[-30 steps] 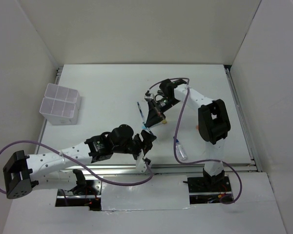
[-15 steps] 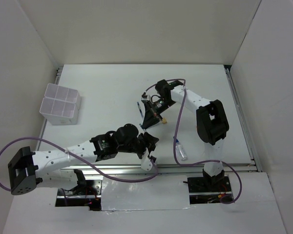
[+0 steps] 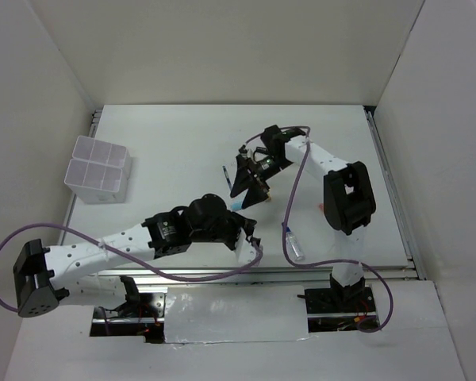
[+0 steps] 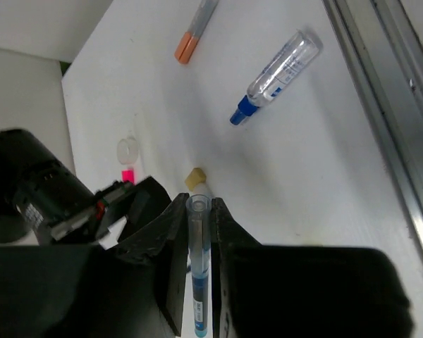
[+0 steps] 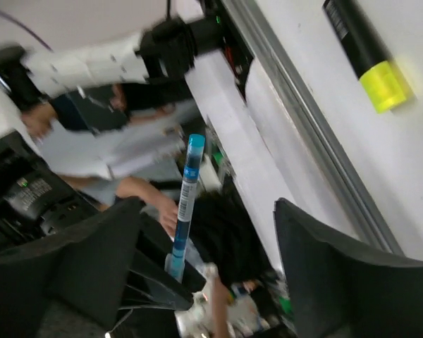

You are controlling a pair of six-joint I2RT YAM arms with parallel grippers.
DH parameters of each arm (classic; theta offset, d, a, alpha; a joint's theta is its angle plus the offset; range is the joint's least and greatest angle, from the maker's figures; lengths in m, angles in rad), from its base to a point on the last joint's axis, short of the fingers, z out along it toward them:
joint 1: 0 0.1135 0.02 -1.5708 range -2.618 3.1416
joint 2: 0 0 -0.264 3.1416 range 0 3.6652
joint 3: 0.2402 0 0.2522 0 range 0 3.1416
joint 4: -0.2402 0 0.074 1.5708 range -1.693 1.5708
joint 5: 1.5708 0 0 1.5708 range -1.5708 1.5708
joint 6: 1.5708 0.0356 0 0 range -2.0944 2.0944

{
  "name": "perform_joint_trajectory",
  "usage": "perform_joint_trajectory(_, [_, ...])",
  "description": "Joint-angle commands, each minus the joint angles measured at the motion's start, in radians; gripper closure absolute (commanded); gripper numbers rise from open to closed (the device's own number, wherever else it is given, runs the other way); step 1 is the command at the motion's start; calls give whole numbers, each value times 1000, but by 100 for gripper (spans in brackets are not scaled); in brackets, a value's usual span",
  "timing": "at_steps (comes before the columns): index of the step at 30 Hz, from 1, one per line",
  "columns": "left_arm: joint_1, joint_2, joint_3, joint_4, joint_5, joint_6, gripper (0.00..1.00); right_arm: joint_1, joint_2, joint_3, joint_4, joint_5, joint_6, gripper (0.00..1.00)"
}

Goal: Sort the stationery into containers
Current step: Pass the stationery from the right arm to the left, then place the stationery into the container

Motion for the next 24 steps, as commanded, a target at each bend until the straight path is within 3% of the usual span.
perform_joint_trajectory(1, [25,-65,111,-4,-35,-217,100,-110,-75,56,-25,-26,-71,13])
perform_joint_trajectory(3, [109,-77,185,-31,-17,-340,100,-170,-91,93,-66,-17,-123,6])
perform_joint_trajectory(7, [305,-109,274,-37,24,-564,100,-343,-114,142,-111,18,-193,6])
perform_joint_trajectory(9, [574,-103,328,-37,84,-710,100,-426,-134,154,-122,49,-240,6])
perform_joint_trajectory(12, [851,-91,337,48,207,-880,100,-501,-158,130,-111,66,-257,7])
perform_joint_trajectory(13, [1046,-85,324,85,306,-990,100,-515,-175,122,-105,73,-266,7])
perform_joint_trajectory(15, [1306,-54,301,236,389,-1081,100,-520,-194,90,-82,90,-269,8])
perform_joint_trajectory(16, [1371,-43,278,289,432,-1139,100,-520,-213,75,-74,92,-271,8])
perform_joint_trajectory(18, [1491,-1,271,390,462,-1111,100,-511,-232,30,-39,102,-265,8])
perform_joint_trajectory(24, [1648,183,354,476,477,-1054,100,-477,-270,-20,24,162,-254,9])
